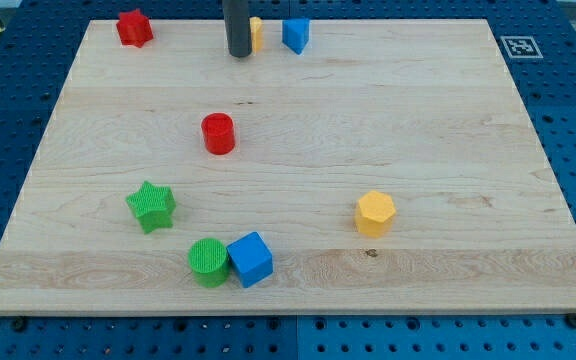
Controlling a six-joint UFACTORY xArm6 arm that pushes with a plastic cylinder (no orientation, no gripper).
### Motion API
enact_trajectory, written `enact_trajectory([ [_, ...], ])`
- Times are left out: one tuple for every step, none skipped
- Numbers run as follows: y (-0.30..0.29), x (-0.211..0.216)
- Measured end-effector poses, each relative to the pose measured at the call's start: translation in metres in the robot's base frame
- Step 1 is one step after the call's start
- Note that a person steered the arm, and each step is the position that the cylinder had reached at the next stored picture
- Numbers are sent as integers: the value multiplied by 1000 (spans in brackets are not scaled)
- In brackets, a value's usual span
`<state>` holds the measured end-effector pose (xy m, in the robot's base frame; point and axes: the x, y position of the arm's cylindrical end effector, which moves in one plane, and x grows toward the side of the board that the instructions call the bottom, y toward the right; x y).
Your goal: Move the green circle towards the center
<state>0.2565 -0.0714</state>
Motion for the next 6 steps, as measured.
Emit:
enact_trajectory([
  [0,0],
  [6,5],
  [23,31],
  [24,52],
  [1,75],
  [-35,114],
])
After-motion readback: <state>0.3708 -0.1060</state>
